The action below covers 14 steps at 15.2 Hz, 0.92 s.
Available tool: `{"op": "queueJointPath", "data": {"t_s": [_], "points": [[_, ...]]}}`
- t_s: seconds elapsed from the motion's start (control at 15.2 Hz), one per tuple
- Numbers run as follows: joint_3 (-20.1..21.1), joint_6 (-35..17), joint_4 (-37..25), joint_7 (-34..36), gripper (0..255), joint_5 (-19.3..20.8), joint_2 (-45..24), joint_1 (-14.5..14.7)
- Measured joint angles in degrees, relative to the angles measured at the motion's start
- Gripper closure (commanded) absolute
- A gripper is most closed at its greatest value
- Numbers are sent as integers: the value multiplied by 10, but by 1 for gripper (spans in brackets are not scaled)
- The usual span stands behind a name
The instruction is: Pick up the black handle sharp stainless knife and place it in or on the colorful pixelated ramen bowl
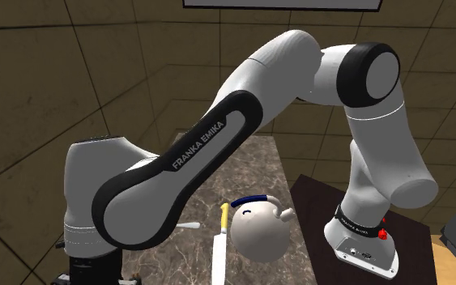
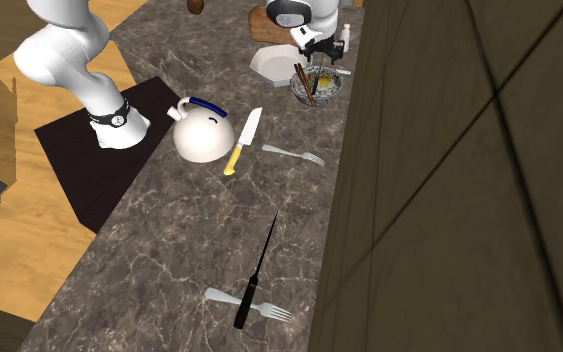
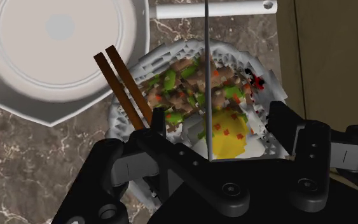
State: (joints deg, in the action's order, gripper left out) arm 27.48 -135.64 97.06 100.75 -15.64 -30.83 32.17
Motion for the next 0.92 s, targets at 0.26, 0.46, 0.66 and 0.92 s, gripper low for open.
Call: {"op": "queueJointPath", "data": {"t_s": [0.26,0.46,0.66,0.92], "points": [[1,7,2,-2,0,-3,8,-5],[4,39,1,-5,0,-10,37,-21],[5,49,2,-8,0,-13,47,-27],[5,51,1,-8,0,-14,48,-28]]}}
